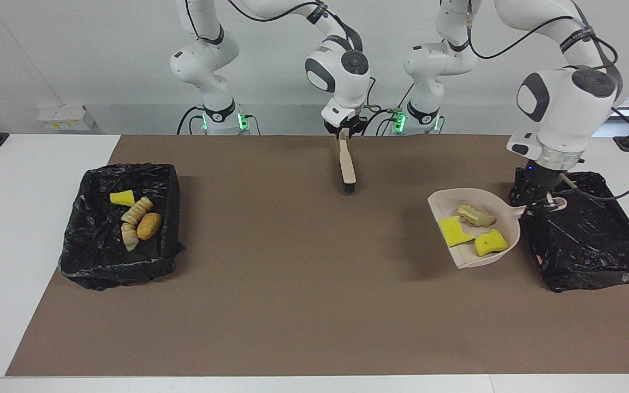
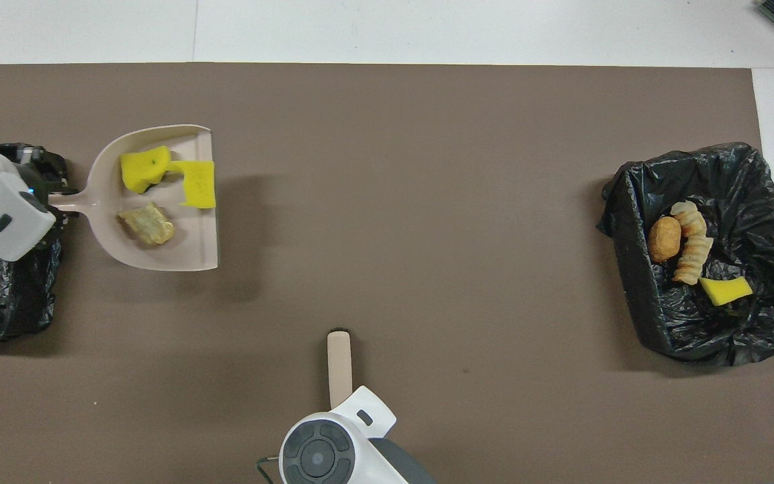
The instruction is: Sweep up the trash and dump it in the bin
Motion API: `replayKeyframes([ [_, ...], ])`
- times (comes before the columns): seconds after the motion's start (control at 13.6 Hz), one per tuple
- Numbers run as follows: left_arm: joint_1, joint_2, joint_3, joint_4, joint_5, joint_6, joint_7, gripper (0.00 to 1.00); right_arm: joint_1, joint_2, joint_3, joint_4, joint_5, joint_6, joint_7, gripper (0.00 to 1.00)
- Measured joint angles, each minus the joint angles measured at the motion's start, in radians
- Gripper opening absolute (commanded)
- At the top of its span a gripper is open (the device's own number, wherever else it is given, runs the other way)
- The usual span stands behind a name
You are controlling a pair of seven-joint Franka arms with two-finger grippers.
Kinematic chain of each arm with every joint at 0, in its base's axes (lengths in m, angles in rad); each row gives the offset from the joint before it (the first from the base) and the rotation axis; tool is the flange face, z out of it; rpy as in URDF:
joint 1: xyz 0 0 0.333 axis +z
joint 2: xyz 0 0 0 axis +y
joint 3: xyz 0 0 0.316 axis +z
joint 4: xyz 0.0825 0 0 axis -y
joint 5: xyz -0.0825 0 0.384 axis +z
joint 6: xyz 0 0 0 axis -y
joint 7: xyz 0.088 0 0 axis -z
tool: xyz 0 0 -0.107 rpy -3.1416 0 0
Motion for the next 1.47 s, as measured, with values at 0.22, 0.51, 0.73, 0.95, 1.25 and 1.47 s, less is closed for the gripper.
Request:
replayKeyframes([
  [0.22, 0.137, 0.035, 0.001, 0.104, -0.003, -0.063, 0.102, 0.00, -0.047, -0.006, -0.009, 0.100, -0.039, -0.134, -0.011, 1.00],
  [0.51, 0.302, 0.092, 0.004, 0.202, 0.019, -0.066, 0.225, 0.00, -0.221, -0.024, -0.015, 0.270, -0.089, -0.333, -0.197, 1.00],
  [0.73, 0.319, 0.133, 0.001, 0.261, 0.171, -0.066, 0.239, 0.00, -0.330, -0.024, -0.020, 0.353, -0.164, -0.407, -0.347, 1.00],
  [0.95, 0.317, 0.161, -0.012, 0.283, 0.359, -0.040, 0.241, 0.00, -0.431, -0.024, -0.022, 0.400, -0.218, -0.415, -0.525, 1.00],
  [1.25, 0.307, 0.203, -0.019, 0.262, 0.545, -0.006, 0.159, 0.00, -0.635, -0.024, -0.027, 0.452, -0.239, -0.425, -0.794, 1.00],
  [1.47, 0.261, 0.208, -0.021, 0.254, 0.680, -0.018, 0.113, 0.00, -0.732, -0.023, -0.028, 0.469, -0.277, -0.427, -0.888, 1.00],
])
